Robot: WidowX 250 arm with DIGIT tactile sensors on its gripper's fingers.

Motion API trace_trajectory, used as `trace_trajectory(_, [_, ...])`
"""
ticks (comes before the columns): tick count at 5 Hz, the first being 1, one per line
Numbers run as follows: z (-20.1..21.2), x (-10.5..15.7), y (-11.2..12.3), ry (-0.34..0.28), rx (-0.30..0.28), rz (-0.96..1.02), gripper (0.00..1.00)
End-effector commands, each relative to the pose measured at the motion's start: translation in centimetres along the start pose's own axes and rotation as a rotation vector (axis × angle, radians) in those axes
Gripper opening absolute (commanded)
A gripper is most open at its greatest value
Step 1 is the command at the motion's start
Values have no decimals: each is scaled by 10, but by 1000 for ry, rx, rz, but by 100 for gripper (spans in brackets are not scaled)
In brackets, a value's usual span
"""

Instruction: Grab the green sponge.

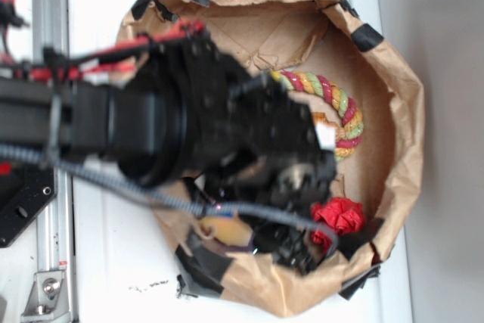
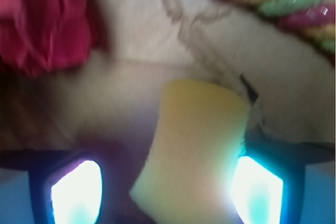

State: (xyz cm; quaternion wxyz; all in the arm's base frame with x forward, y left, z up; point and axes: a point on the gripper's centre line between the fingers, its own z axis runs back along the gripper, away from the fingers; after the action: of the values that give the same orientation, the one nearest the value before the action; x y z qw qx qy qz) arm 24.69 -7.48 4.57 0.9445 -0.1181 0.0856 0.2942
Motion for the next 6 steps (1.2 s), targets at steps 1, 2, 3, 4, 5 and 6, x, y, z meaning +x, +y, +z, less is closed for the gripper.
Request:
trace_trajectory(1, [-15, 8, 14, -115, 124, -81, 100])
trace_trajectory(2, [-11, 29, 24, -155, 160, -52, 0])
trace_trajectory(3, [17, 40, 29, -217, 142, -67, 0])
trace_trajectory(4, [65, 45, 30, -317, 98, -133, 0])
trace_trajectory(5, [121, 47, 35, -415, 76, -233, 0])
trace_trajectory(6, [157, 34, 34, -455, 178, -329, 0])
